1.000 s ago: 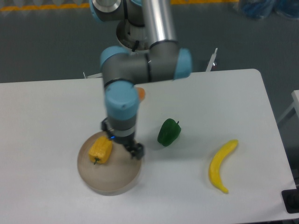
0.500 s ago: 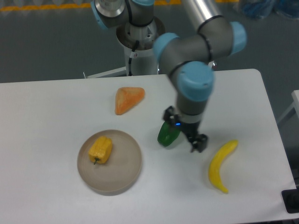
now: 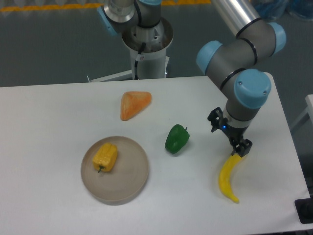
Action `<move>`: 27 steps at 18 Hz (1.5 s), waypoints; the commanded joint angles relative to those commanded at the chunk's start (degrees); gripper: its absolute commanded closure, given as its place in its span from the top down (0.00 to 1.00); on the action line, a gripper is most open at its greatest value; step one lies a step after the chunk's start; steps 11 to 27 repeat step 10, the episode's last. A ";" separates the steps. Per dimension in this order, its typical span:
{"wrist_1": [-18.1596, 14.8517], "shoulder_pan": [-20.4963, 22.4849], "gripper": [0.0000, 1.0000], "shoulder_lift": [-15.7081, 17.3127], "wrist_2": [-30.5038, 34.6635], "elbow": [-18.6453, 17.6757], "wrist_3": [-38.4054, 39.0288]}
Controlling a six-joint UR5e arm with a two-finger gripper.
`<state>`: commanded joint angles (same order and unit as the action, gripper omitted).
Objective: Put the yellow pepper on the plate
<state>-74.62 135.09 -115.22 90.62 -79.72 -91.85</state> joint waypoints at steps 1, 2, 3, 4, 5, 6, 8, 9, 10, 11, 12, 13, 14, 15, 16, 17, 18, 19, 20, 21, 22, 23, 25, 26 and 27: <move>0.09 0.00 1.00 -0.17 0.00 0.00 0.00; 0.18 0.00 1.00 -0.26 0.00 0.00 0.00; 0.18 0.00 1.00 -0.35 -0.17 0.00 0.00; 0.18 0.00 1.00 -0.35 -0.18 0.09 0.00; 0.18 0.00 1.00 -0.35 -0.18 0.09 0.00; 0.18 0.00 1.00 -0.35 -0.26 0.09 0.00; 0.18 0.00 1.00 -0.35 -0.26 0.09 0.09; 0.18 0.00 1.00 -0.44 -0.26 0.09 0.09; 0.18 0.00 1.00 -0.44 -0.26 0.00 0.09; 0.18 0.00 1.00 -0.44 -0.26 0.00 0.09; 0.18 0.00 1.00 -0.44 -0.26 0.00 0.09; 0.18 0.00 1.00 -0.44 -0.26 0.00 0.09; 0.18 0.00 1.00 -0.44 -0.26 0.00 0.09; 0.18 0.00 1.00 -0.44 -0.26 0.00 0.09; 0.18 0.00 1.00 -0.44 -0.26 0.00 0.09; 0.18 0.00 1.00 -0.44 -0.26 0.00 0.09; 0.18 0.00 1.00 -0.44 -0.26 0.00 0.09; 0.18 0.00 1.00 -0.44 -0.26 0.00 0.09; 0.18 0.00 1.00 -0.44 -0.26 0.00 0.09; 0.18 0.00 1.00 -0.44 -0.26 0.00 0.09; 0.18 0.00 1.00 -0.44 -0.26 0.00 0.09; 0.18 0.00 1.00 -0.44 -0.26 0.00 0.09; 0.18 0.00 1.00 -0.44 -0.26 0.00 0.09; 0.18 0.00 1.00 -0.44 -0.26 0.00 0.09; 0.18 0.00 1.00 -0.44 -0.26 0.00 0.09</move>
